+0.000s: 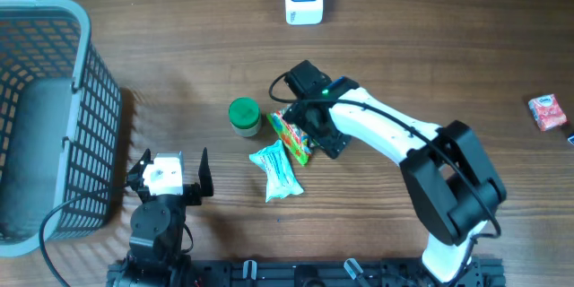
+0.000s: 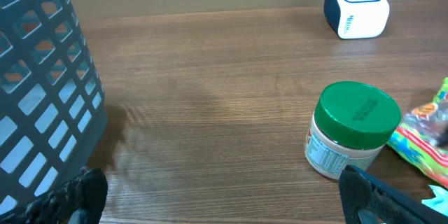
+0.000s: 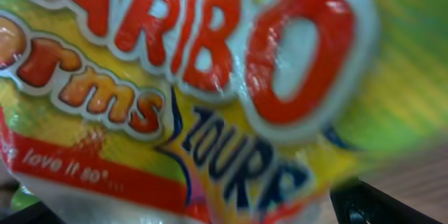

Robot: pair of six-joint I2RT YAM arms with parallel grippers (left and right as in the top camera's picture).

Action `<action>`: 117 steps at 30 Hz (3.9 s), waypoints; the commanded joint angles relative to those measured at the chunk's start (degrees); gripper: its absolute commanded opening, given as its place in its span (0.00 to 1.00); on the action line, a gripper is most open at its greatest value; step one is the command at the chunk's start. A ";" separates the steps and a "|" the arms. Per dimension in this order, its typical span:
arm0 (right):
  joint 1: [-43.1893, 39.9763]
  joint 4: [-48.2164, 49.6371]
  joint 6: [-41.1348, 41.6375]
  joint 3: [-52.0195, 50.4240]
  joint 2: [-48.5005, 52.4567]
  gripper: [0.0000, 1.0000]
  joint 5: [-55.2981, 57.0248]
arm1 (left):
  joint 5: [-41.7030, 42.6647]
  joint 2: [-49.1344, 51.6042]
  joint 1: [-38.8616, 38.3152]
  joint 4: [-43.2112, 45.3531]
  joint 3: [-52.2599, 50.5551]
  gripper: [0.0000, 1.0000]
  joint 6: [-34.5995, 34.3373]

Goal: Scan the item barcode
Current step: 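Lift the Haribo bag and hold it under the scanner, then carry the Haribo bag to the right edge and release it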

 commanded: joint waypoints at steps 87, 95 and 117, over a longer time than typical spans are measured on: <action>-12.94 21.51 -66.38 47.87 23.63 0.04 22.16 | -0.33 -0.42 -0.26 0.15 -0.13 1.00 -0.52; -15.32 13.05 -60.37 47.87 21.94 0.05 21.20 | -0.33 -0.42 -0.26 0.15 -0.13 1.00 -0.52; -69.22 -6.32 -58.18 41.66 14.86 1.00 -2.25 | -0.33 -0.42 -0.26 0.15 -0.13 1.00 -0.52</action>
